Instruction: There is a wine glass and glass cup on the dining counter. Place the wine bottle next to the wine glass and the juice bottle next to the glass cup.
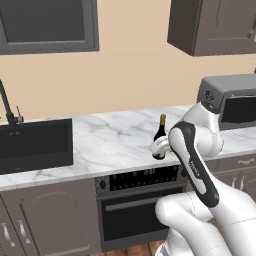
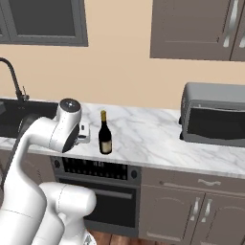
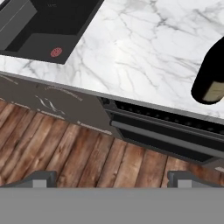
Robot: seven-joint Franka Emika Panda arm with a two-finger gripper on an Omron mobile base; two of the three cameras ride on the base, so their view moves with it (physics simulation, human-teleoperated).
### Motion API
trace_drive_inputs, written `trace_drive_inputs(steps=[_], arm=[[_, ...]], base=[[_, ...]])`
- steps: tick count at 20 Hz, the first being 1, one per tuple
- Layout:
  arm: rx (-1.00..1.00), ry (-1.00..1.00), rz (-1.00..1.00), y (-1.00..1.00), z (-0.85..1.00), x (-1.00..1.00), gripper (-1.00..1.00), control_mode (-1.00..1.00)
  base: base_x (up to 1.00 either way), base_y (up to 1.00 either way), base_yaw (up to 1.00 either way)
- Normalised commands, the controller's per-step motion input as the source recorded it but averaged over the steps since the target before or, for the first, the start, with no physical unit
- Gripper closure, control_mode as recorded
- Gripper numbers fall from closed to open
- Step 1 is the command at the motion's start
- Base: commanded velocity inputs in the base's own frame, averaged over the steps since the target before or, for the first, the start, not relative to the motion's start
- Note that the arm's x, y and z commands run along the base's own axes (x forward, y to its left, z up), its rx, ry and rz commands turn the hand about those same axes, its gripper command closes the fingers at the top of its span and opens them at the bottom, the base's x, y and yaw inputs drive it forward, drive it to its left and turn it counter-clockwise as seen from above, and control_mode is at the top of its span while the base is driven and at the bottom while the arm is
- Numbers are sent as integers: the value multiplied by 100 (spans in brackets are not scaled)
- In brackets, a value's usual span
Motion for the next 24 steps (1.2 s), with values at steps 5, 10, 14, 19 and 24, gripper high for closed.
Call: trace_drive_inputs(steps=[5,10,14,19,24], arm=[[0,0,0,0,0,0,-100,100],[0,0,0,0,0,0,-100,100],[0,0,0,0,0,0,-100,100],[0,-3,7,-11,3,-26,-100,-100],[0,-7,17,-16,12,-28,-100,-100]], base=[[0,0,0],[0,0,0],[-7,0,0],[-6,-2,0],[0,0,0]])
